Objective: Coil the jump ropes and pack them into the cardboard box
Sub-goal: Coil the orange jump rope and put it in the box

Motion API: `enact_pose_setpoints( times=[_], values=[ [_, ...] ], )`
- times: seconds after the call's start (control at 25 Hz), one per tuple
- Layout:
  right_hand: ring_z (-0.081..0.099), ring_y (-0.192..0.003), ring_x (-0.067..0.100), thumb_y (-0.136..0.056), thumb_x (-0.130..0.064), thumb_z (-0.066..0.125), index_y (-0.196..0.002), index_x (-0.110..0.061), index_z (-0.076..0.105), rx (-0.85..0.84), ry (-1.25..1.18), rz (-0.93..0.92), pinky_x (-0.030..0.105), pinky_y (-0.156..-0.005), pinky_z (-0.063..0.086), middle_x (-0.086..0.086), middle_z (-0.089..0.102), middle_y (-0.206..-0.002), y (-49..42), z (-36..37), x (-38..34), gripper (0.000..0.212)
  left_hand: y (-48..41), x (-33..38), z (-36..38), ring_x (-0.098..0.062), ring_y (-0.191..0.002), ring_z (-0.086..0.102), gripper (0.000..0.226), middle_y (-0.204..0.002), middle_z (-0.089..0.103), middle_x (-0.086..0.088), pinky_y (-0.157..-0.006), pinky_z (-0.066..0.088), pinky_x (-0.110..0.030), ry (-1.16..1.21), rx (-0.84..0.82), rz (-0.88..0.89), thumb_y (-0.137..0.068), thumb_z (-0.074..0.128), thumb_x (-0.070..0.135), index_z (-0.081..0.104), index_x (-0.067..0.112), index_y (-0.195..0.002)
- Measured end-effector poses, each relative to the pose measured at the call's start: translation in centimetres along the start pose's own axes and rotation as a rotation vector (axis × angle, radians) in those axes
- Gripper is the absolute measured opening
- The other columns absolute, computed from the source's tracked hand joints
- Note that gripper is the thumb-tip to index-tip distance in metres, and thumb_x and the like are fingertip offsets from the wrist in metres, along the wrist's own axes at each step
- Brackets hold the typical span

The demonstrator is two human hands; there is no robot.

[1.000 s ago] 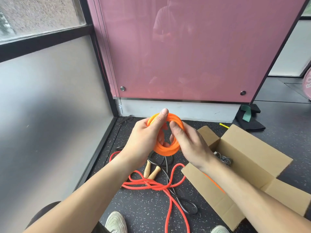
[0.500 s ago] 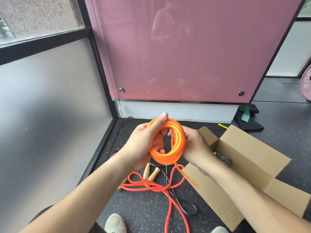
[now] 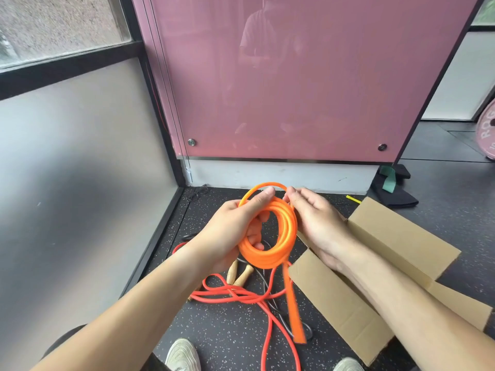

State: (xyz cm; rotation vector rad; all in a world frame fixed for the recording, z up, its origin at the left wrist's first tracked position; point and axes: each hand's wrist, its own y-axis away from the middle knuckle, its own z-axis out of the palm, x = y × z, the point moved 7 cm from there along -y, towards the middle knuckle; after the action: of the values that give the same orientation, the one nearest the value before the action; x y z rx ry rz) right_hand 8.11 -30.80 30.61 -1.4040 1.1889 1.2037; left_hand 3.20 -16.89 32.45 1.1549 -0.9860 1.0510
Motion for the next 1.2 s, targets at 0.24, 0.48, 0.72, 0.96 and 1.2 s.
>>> enact_pose_setpoints(
  times=[0.24, 0.48, 0.72, 0.96, 1.2],
  values=[
    [0.051, -0.060, 0.004, -0.105, -0.020, 0.043, -0.087, -0.028, 0.062, -0.111, 0.503, -0.221, 0.032, -0.064, 0.040, -0.010, 0.061, -0.066, 0.2, 1.9, -0.4, 0.028, -0.5, 0.4, -1.7, -0.012, -0.046, 0.055, 0.035, -0.051, 0.045, 0.004, -0.057, 0.049, -0.027, 0.207, 0.142, 0.082, -0.100, 0.054, 0.041, 0.053, 0.017, -0.074],
    [0.044, -0.044, 0.000, -0.106, -0.022, 0.039, -0.097, -0.021, 0.071, -0.370, 0.721, -0.140, 0.015, -0.048, 0.033, -0.009, 0.046, -0.046, 2.2, 4.9, 1.2, 0.033, -1.5, 1.2, -4.5, -0.010, -0.049, 0.053, 0.027, -0.056, 0.048, 0.004, -0.056, 0.051, -0.020, 0.641, 0.307, 0.191, -0.105, 0.048, 0.027, 0.052, 0.012, -0.083],
    [0.050, -0.055, 0.016, -0.104, -0.037, 0.047, -0.099, -0.018, 0.067, -0.481, 0.826, -0.391, 0.037, -0.061, 0.045, -0.003, 0.053, -0.060, 3.6, 5.3, -1.0, 0.027, -0.5, 2.5, -5.0, -0.019, -0.070, 0.061, 0.014, -0.079, 0.060, -0.001, -0.072, 0.050, -0.031, -0.293, 0.493, 0.525, -0.105, 0.050, 0.025, 0.046, 0.017, -0.095],
    [0.067, -0.055, 0.007, -0.089, -0.030, 0.076, -0.082, -0.021, 0.077, -0.216, 0.404, -0.357, 0.019, -0.059, 0.049, -0.002, 0.072, -0.061, 2.4, 0.5, -3.7, 0.012, -1.7, 0.3, -2.6, -0.007, -0.055, 0.048, 0.019, -0.066, 0.050, 0.005, -0.053, 0.041, -0.021, -0.339, 0.266, 0.271, -0.103, 0.054, 0.020, 0.050, 0.019, -0.084],
    [0.064, -0.063, 0.008, -0.075, -0.045, 0.075, -0.074, -0.017, 0.072, 0.031, -0.018, -0.256, 0.020, -0.066, 0.049, 0.002, 0.071, -0.069, 2.4, 0.2, -2.6, 0.028, -1.7, 0.1, -0.5, -0.017, -0.053, 0.057, 0.028, -0.051, 0.050, 0.008, -0.061, 0.049, -0.030, 0.110, 0.041, 0.168, -0.102, 0.049, 0.024, 0.064, 0.001, -0.093]
  ],
)
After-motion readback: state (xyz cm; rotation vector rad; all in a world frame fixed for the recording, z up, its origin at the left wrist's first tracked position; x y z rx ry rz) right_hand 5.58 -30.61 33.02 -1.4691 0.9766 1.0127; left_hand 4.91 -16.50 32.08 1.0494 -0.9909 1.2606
